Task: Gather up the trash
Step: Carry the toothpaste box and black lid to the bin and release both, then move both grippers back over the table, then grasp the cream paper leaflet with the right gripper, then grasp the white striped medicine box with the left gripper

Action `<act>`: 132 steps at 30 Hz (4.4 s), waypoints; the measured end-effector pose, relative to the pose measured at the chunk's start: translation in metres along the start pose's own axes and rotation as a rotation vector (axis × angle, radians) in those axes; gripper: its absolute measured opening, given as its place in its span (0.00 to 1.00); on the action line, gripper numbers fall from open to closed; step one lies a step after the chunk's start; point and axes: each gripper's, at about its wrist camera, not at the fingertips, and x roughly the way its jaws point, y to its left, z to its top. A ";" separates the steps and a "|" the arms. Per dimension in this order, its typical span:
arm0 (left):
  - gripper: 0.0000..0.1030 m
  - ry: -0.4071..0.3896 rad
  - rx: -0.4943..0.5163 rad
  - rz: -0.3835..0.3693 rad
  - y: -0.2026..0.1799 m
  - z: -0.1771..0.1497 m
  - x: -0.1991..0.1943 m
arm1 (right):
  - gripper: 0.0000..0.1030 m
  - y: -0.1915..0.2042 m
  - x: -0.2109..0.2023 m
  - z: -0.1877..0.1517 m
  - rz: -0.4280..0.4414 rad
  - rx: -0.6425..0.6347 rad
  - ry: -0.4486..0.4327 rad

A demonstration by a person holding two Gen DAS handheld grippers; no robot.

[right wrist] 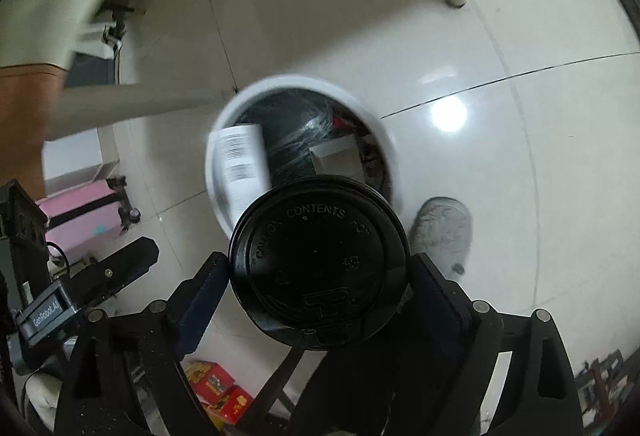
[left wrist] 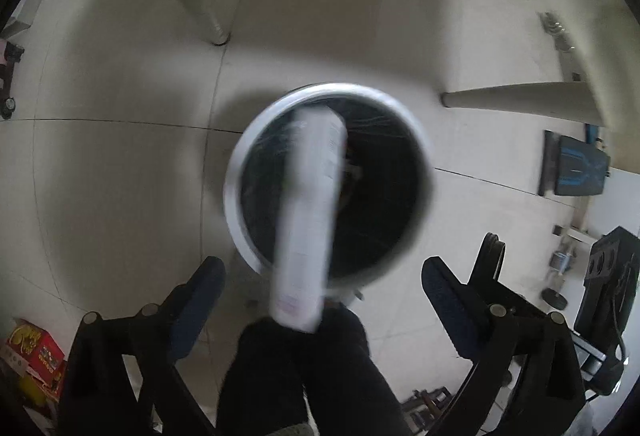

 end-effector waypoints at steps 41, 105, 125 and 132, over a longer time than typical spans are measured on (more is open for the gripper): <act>0.98 -0.125 0.092 0.244 -0.030 -0.122 -0.194 | 1.00 0.091 -0.191 -0.099 -0.381 -0.229 -0.156; 0.99 -0.181 0.610 0.361 -0.390 0.358 -0.360 | 0.80 0.160 -0.514 0.510 -0.271 -0.109 -0.237; 0.74 -0.224 0.025 0.195 -0.313 0.294 -0.360 | 1.00 0.151 -0.493 0.466 -0.338 -0.165 -0.220; 0.73 -0.284 0.054 0.215 -0.313 0.281 -0.368 | 0.78 0.140 -0.489 0.461 -0.344 -0.062 -0.285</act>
